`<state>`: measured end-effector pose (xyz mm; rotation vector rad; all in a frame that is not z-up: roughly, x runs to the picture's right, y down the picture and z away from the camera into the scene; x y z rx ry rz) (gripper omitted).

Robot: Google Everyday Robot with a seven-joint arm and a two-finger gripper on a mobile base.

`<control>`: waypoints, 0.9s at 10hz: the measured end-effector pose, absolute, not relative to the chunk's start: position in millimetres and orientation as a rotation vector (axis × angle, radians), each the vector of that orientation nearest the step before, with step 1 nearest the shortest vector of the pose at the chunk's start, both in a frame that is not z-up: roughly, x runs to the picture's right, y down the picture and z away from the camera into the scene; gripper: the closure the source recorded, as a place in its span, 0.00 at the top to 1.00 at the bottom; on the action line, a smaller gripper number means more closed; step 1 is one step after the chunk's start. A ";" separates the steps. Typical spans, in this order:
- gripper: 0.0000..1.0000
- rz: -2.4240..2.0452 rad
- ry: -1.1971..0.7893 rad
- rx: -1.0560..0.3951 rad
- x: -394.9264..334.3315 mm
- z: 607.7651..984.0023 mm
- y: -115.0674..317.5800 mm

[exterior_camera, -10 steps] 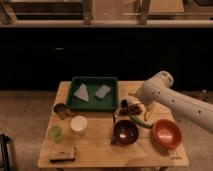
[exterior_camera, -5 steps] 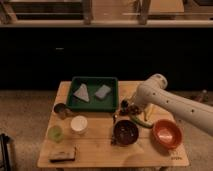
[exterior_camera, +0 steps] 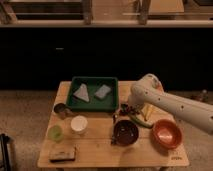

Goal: Place grapes in red bowl

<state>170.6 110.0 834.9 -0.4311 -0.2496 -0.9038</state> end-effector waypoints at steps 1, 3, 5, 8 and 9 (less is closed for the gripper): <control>0.80 -0.907 -0.244 -0.450 171.6 838.5 113.9; 0.80 -0.916 -0.246 -0.477 168.5 845.5 120.8; 0.80 -0.932 -0.255 -0.490 165.2 850.4 124.5; 0.80 -0.944 -0.273 -0.504 161.6 855.2 129.2; 0.80 -0.947 -0.280 -0.508 159.4 858.3 130.7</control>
